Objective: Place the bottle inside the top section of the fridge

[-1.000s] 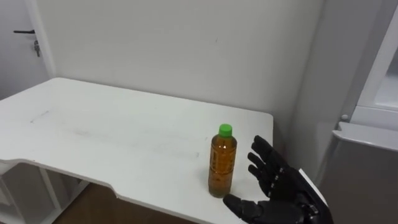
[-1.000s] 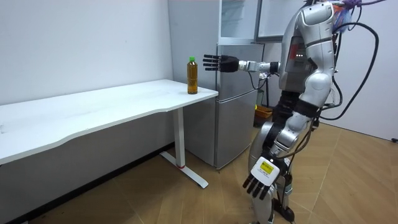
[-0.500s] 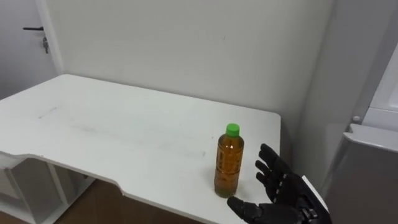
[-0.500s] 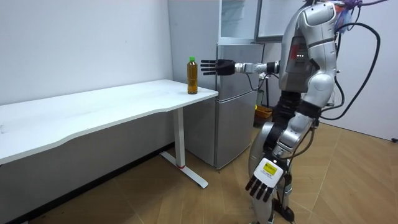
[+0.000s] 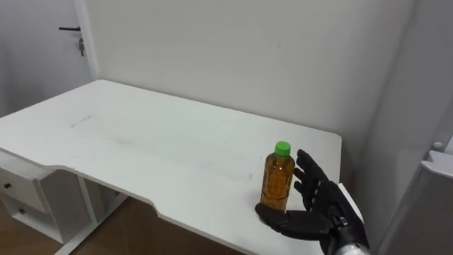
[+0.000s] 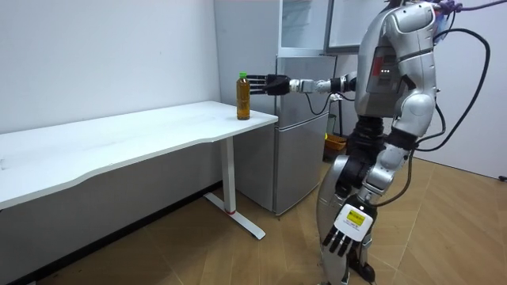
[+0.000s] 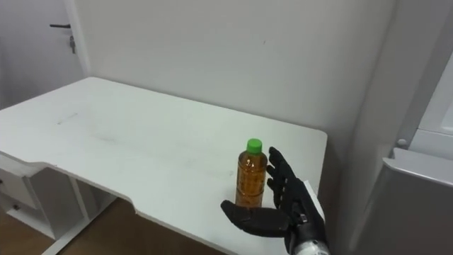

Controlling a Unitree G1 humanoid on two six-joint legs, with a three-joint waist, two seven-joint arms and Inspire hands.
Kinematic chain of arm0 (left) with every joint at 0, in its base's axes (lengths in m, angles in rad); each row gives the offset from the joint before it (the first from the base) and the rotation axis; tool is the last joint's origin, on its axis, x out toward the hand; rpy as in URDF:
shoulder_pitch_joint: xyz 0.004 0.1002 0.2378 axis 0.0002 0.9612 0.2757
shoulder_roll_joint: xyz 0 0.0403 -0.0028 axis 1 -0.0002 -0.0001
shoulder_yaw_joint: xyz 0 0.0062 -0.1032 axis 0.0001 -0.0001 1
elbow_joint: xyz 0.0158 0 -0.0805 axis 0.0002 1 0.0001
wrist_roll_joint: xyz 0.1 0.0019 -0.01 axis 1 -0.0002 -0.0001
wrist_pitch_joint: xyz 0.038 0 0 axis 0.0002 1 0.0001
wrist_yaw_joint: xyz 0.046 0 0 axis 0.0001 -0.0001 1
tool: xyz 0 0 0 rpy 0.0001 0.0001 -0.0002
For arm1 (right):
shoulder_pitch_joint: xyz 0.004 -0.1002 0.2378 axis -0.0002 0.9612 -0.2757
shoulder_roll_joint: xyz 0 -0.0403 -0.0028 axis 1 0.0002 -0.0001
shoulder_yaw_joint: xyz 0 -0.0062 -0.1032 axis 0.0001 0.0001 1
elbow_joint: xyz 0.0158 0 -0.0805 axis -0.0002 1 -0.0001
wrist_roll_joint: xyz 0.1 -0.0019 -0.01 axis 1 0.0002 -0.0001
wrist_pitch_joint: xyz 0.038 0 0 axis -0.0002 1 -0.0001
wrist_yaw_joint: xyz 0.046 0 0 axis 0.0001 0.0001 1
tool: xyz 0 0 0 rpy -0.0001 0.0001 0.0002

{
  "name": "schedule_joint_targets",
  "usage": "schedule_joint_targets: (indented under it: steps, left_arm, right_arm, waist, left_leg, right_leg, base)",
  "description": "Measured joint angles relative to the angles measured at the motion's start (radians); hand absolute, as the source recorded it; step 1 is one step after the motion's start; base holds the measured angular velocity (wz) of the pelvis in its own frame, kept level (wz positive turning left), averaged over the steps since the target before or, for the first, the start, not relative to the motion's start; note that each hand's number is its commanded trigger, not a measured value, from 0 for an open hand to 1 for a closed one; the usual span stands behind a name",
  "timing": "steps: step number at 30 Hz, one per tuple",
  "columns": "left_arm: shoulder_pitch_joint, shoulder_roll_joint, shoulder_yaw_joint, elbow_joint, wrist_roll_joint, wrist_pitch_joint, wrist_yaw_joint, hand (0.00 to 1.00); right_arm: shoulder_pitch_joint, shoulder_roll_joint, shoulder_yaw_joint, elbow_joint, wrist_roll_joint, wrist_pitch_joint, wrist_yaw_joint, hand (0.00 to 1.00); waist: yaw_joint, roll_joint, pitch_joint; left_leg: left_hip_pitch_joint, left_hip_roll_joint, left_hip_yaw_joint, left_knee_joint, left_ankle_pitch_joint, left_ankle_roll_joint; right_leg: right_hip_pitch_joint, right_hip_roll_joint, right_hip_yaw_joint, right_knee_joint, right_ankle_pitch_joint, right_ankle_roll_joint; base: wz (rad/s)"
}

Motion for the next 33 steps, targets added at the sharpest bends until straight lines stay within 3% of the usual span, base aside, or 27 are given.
schedule_joint_targets:
  steps: [11,20,26,33]
  left_arm:
    - [0.02,-0.023,0.007,-0.028,0.002,0.022,0.0,0.0]
    - [0.036,-0.021,0.01,-0.039,-0.005,0.03,0.001,0.0]
    - [0.035,-0.009,0.011,-0.04,-0.004,0.03,0.001,0.0]
    - [0.035,-0.009,0.01,-0.04,-0.004,0.03,0.0,0.0]
  right_arm:
    - [-0.007,0.0,0.001,0.09,0.085,-0.002,-0.01,0.0]
    - [-0.007,-0.001,0.001,0.125,0.106,-0.001,-0.019,0.0]
    - [-0.011,-0.001,-0.002,0.132,0.125,-0.002,-0.03,0.0]
    - [-0.044,-0.002,-0.002,0.187,0.125,-0.002,-0.054,0.0]
  waist:
    - [0.004,0.004,-0.0076]
    - [0.006,-0.016,-0.0146]
    - [0.028,-0.037,-0.0083]
    - [0.03,-0.025,-0.0006]
  left_leg:
    - [-0.005,-0.003,-0.018,0.001,0.009,0.0]
    - [-0.014,-0.019,-0.038,0.001,0.021,0.004]
    - [-0.023,-0.021,-0.049,0.003,0.021,0.004]
    - [-0.027,-0.022,-0.055,0.004,0.021,0.004]
  right_leg:
    - [0.008,-0.001,-0.021,0.0,0.0,0.0]
    - [0.006,-0.015,-0.056,0.001,-0.01,0.002]
    - [0.004,-0.016,-0.066,0.001,-0.01,0.003]
    - [0.004,-0.015,-0.072,0.001,-0.01,0.003]
  base:
    - [0.05]
    - [0.08]
    - [0.05]
    - [0.02]
